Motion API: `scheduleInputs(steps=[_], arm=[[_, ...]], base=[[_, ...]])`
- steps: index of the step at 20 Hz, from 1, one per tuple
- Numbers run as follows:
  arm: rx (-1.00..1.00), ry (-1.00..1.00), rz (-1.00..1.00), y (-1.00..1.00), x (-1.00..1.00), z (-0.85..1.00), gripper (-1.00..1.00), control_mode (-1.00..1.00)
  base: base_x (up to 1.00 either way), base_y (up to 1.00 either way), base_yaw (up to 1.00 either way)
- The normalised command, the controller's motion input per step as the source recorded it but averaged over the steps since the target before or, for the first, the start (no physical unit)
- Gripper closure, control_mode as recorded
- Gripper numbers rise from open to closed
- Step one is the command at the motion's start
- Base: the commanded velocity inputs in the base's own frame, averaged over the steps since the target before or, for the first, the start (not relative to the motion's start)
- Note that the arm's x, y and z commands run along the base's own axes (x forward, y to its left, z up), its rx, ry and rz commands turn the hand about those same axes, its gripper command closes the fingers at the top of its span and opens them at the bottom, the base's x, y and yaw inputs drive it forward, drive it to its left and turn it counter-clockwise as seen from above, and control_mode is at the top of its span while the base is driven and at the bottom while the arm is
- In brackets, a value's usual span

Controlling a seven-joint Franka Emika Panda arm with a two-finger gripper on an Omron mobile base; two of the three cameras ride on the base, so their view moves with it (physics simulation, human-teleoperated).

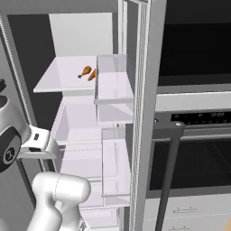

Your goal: Place one carrot and one chicken drumstick in each tupperware on the nearby counter, to pack two identical lunches.

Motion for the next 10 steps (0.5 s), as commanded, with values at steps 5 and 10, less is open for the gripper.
scheduleInputs(steps=[5, 10], arm=[[-0.06, -0.17, 0.00, 0.12, 0.00, 0.11, -1.00, -1.00], [-0.21, -0.42, 0.04, 0.43, 0.31, 0.43, -1.00, -1.00]], base=[[0.00, 0.00, 0.00], [0.00, 0.00, 0.00]])
